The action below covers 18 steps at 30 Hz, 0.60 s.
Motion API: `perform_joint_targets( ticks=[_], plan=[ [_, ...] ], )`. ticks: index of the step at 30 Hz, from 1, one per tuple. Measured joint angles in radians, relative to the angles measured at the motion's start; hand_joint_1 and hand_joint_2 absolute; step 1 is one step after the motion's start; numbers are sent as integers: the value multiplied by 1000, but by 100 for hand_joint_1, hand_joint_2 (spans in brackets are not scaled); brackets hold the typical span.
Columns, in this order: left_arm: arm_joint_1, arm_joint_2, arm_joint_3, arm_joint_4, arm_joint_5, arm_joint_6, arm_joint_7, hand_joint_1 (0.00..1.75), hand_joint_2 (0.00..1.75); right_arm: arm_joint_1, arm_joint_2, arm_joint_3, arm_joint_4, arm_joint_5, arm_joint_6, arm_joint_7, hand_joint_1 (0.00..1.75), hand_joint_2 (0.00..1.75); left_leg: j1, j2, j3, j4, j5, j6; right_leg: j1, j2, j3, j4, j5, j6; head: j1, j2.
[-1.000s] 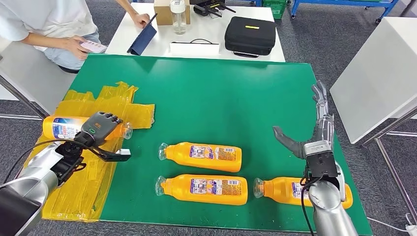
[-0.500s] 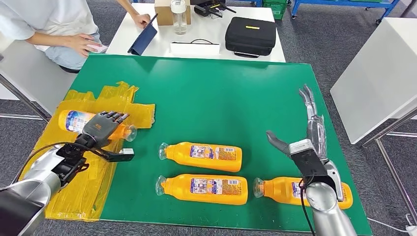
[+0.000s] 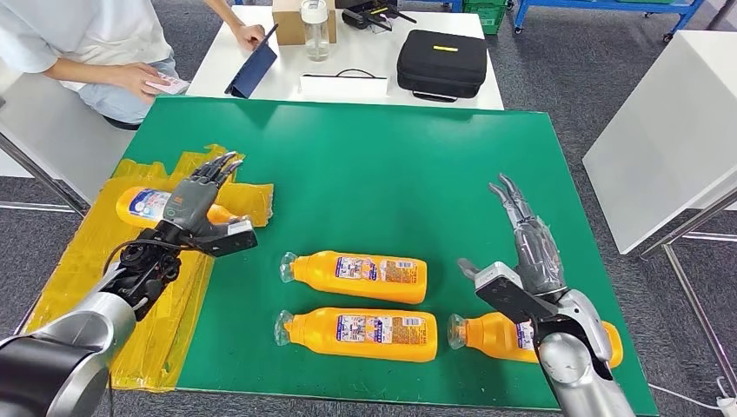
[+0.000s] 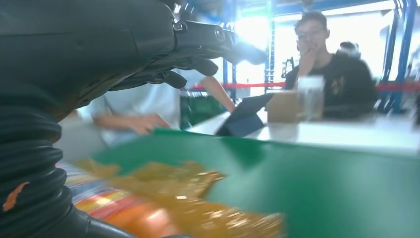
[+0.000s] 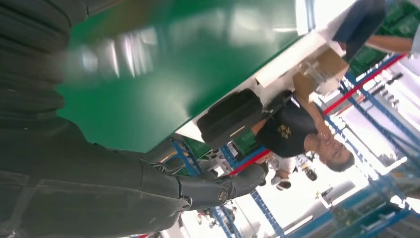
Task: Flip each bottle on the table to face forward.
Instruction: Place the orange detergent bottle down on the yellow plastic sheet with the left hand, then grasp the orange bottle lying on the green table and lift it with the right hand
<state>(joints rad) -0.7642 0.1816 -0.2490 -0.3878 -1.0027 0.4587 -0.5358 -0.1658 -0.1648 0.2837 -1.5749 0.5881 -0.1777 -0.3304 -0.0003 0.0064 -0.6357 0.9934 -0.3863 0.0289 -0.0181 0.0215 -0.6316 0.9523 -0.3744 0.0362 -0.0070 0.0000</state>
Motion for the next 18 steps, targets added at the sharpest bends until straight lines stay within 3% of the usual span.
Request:
perform_joint_targets(
  ticks=[5,8,18],
  plan=[
    [17,-47,118,-105,306,-176,-141,0,175,-46,-1,48,42,14,36,0,0,175,0,0,0,0,0,0,0,0,0,0,0,0,0,0],
    [48,-64,130,-222,506,-275,-146,0,175,-76,1,90,81,19,53,0,0,175,0,0,0,0,0,0,0,0,0,0,0,0,0,0],
    [130,-80,111,-486,756,-391,-146,0,175,-151,29,192,192,44,67,-2,0,175,0,0,-1,0,0,0,0,0,0,1,0,0,0,0]
  ],
)
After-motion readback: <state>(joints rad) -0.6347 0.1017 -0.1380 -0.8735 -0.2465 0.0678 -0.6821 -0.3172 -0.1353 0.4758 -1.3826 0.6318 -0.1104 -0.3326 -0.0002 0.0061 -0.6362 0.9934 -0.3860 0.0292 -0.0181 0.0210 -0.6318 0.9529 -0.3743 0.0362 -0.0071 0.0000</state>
